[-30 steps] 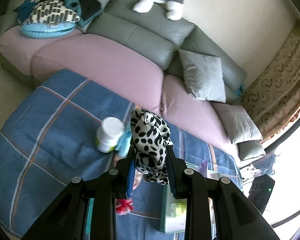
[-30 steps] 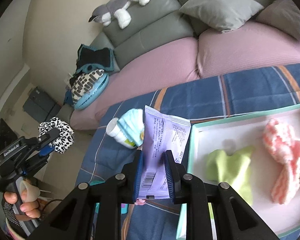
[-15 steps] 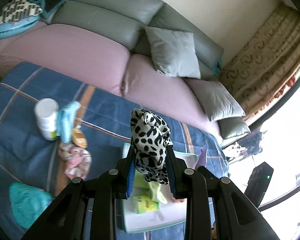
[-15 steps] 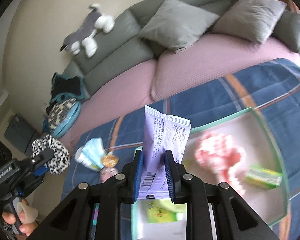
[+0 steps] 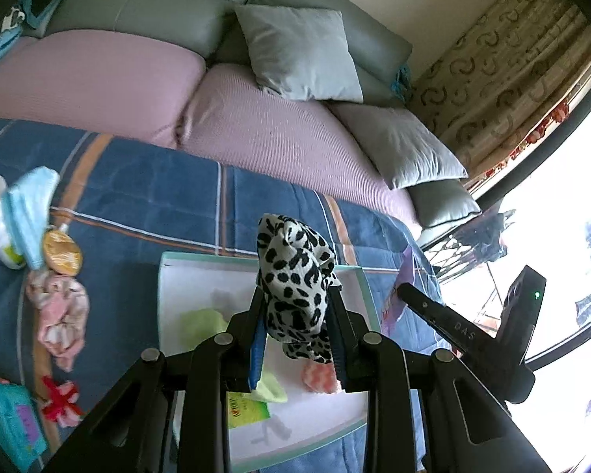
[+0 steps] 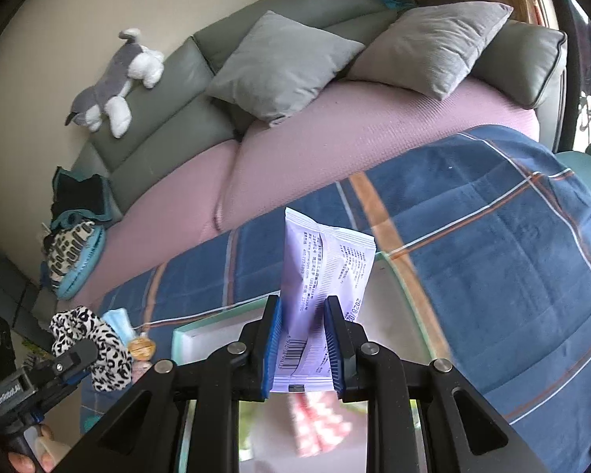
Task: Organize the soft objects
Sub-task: 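Lift and carry the scrunchie and purple packet over the white tray with both grippers, then open both grippers to drop the scrunchie and packet into the tray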
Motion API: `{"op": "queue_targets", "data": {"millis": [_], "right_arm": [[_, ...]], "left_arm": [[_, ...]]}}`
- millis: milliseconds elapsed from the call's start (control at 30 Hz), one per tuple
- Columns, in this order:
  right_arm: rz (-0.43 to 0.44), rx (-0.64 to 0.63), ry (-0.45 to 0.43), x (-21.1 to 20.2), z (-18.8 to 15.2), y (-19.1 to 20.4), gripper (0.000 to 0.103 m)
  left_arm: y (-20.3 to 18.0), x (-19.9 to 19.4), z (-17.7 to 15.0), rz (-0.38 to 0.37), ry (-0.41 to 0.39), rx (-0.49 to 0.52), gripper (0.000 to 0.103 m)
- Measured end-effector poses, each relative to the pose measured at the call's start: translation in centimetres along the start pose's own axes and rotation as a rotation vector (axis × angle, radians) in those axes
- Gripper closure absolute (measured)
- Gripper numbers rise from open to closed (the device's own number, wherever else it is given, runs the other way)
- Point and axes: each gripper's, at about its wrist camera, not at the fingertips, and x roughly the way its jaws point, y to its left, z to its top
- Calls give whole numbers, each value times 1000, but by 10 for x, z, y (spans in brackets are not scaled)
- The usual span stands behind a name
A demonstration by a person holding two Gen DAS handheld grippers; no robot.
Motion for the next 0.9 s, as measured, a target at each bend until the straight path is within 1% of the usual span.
{"op": "queue_targets", "data": {"millis": [200, 367, 467, 733, 900], "right_arm": [[-27, -5, 67, 26, 0, -17, 80], [-41, -5, 122, 47, -9, -26, 80], [-44, -9, 144, 54, -16, -25, 80], [-78, -30, 169, 64, -32, -18, 80], [-102, -51, 168, 64, -36, -12, 78]], "left_arm": [[-2, 33, -6, -12, 51, 3, 74], [-1, 60, -10, -6, 91, 4, 74], [5, 71, -14, 1, 100, -12, 74], [27, 98, -27, 49, 112, -90, 74], [32, 103, -34, 68, 125, -105, 74]]}}
